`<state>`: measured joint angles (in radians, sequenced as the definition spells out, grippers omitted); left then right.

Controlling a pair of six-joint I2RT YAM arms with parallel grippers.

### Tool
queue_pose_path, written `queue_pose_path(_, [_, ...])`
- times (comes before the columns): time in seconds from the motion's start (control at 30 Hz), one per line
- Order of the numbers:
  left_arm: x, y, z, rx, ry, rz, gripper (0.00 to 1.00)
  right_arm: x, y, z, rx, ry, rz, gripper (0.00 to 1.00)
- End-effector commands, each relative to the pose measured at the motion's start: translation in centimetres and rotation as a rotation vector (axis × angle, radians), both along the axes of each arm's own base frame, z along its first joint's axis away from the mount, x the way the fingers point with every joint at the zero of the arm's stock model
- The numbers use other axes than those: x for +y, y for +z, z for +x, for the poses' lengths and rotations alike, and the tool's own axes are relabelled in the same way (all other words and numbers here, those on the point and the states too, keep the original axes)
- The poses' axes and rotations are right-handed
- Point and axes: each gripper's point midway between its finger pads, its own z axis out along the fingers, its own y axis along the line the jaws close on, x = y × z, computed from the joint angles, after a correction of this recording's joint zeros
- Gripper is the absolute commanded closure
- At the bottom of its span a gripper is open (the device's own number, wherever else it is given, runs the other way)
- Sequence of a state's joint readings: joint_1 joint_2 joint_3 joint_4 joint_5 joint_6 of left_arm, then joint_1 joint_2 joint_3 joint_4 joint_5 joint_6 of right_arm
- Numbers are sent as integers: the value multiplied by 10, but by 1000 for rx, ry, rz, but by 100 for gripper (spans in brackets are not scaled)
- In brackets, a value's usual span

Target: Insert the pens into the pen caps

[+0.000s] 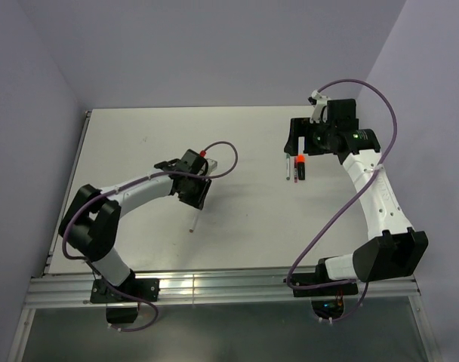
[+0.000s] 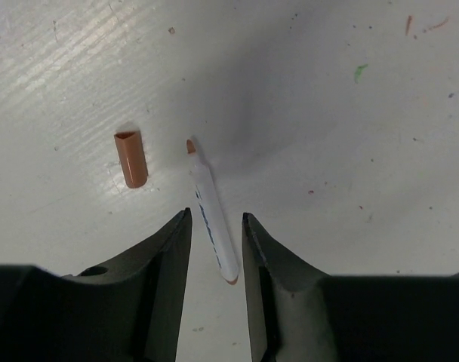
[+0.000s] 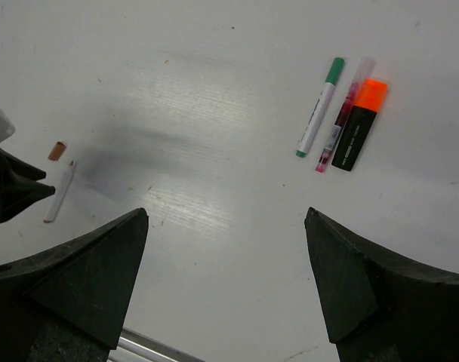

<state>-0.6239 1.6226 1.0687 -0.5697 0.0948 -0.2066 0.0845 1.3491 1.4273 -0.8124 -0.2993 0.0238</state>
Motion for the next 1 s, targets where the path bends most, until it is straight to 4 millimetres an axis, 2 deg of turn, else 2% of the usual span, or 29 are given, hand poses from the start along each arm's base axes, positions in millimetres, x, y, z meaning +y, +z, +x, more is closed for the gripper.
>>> queue_pose_path(0.0, [1,3,17,-36,45,65,62,-2,12,2,-65,4,-2,8])
queue_pose_path(0.1, [0,-13,15,12,34,99,62,3,13,0,-65,23,17,7])
queue_pose_path(0.3, [-4,-38,-2,64,-2,142,62,3,7,1,-51,25,15,7])
queue_pose_path(0.4, [-3,-46,-8,78,-6,153,66,2,7,1,-51,25,15,6])
queue_pose_path(0.5, [-9,-46,-13,97,-13,124,78,4,7,0,-51,32,23,6])
queue_pose_path(0.53, [-14,-43,-12,92,-15,100,88,6,7,-1,-49,40,28,6])
queue_pose_path(0.6, [-29,-30,-11,96,-35,36,99,11,12,-3,-72,99,33,6])
queue_pose_path(0.63, [-36,-24,-9,94,-44,14,100,14,14,-4,-80,120,40,6])
queue_pose_path(0.73, [-67,20,10,35,-78,-126,100,21,34,-7,-138,183,53,0])
queue_pose_path(0.77, [-82,46,24,-33,-90,-204,100,24,46,-8,-177,212,52,0])
queue_pose_path(0.8, [-88,76,30,-99,-96,-272,100,30,54,-11,-200,250,74,0])
queue_pose_path(0.87, [-96,120,44,-219,-96,-368,100,38,71,-17,-261,312,92,0])
queue_pose_path(0.9, [-100,159,49,-325,-99,-443,100,46,80,-22,-289,367,121,0])
queue_pose_path(0.97, [-100,193,51,-412,-110,-513,100,52,94,-29,-357,428,128,0])
